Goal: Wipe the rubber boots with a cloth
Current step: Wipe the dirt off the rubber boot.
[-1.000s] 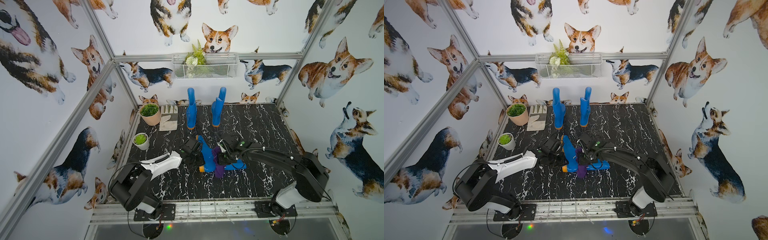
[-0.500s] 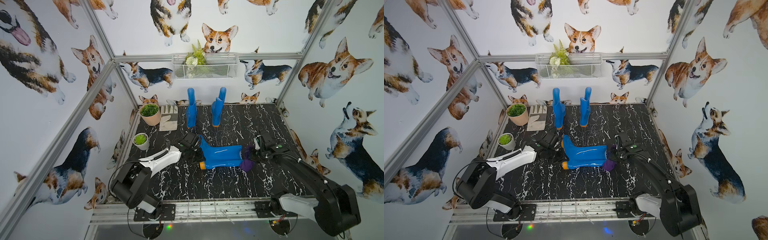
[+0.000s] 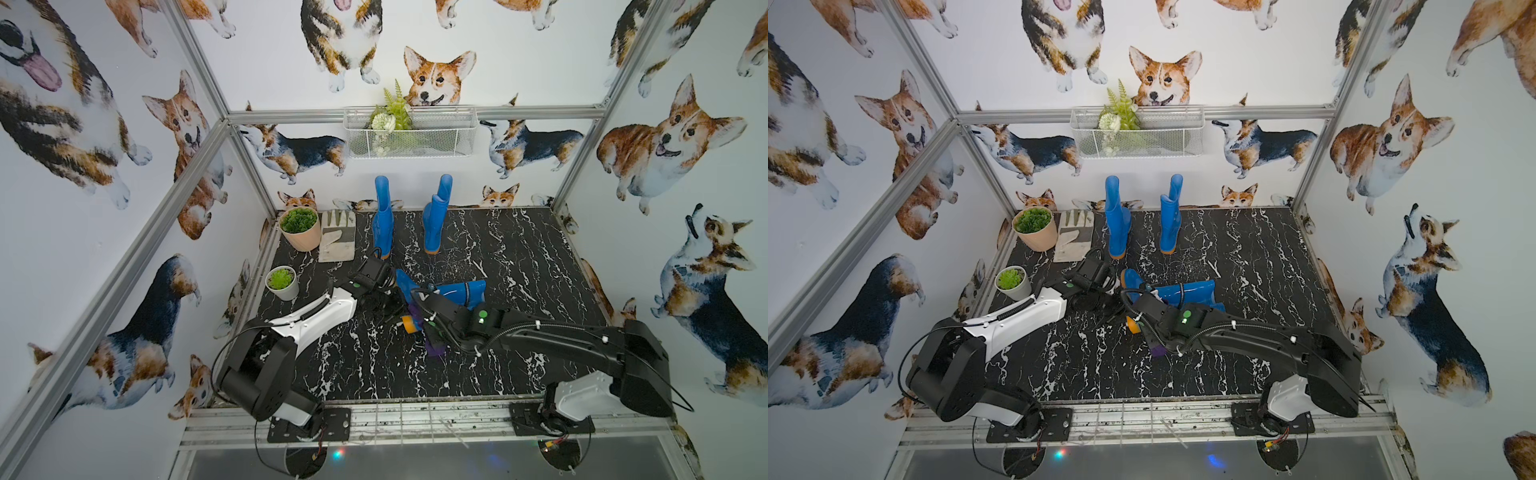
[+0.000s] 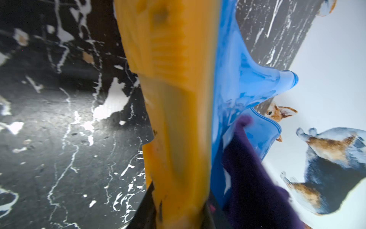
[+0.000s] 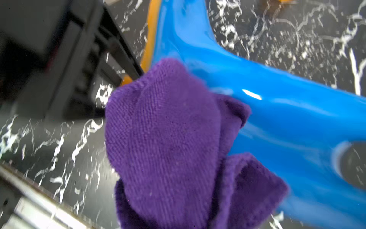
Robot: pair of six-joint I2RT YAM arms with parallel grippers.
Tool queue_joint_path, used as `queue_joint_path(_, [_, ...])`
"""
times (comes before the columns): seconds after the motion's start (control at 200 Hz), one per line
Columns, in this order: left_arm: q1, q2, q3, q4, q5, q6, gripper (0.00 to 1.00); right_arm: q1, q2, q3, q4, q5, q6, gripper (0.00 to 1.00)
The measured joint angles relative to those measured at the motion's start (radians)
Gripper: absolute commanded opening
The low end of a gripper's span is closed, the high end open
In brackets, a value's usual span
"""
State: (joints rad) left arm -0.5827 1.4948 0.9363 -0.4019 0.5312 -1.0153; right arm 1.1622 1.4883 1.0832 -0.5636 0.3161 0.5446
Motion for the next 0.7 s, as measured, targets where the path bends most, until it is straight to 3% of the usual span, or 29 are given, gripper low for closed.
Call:
queue_joint_path(0.15, [0.006, -0.005, 0.003, -0.03, -0.022, 0.011, 0.0, -0.001, 0.071, 0.032, 0.008, 0.022, -0.071, 0.0])
queue_joint_path(0.28, [0.011, -0.011, 0.003, -0.021, -0.029, 0.013, 0.0, -0.079, 0.063, -0.012, 0.062, -0.016, -0.097, 0.0])
queue_joint_path(0.601, [0.058, -0.048, 0.006, -0.012, 0.153, 0.039, 0.0, -0.525, -0.234, -0.266, 0.025, 0.056, -0.133, 0.0])
queue_joint_path(0.701, [0.08, -0.058, -0.003, 0.006, 0.206, 0.034, 0.0, -0.586, -0.309, -0.266, 0.004, 0.062, -0.146, 0.0])
